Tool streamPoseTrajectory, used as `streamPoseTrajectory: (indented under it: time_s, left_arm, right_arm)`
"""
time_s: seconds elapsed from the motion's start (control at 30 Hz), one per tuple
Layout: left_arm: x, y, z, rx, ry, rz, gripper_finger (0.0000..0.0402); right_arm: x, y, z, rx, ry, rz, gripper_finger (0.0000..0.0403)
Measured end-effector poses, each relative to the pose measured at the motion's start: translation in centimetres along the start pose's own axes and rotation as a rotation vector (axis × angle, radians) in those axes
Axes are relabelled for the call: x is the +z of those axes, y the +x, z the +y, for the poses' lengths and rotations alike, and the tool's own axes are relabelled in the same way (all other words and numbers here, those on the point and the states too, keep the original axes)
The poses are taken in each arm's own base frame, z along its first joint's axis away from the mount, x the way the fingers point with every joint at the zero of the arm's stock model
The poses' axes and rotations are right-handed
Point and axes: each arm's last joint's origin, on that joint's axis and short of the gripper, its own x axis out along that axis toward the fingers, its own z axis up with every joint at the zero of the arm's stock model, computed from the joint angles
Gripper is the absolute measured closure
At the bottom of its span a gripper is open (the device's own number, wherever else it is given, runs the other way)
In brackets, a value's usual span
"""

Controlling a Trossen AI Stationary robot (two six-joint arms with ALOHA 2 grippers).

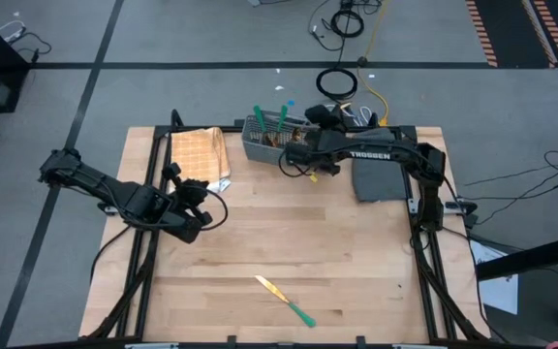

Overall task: Sort silverware
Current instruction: Put the spoon into the middle right section of the dish rack

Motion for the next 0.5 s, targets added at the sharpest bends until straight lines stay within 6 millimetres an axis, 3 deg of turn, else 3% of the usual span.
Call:
streamPoseTrajectory:
  time_s: [0.37,0.5]
  left_arm:
    - [0.0,0.0,0.0,-0.001,-0.004,-0.003,0.0393]
    - [0.0,0.0,0.0,-0.001,-0.003,-0.003,0.0393]
  right_arm:
    - [1.8,-0.2,0.5,0.053,-0.062,-0.054,0.0401]
    - [1.9,-0.8,0.6,0.064,-0.077,-0.084,0.0380]
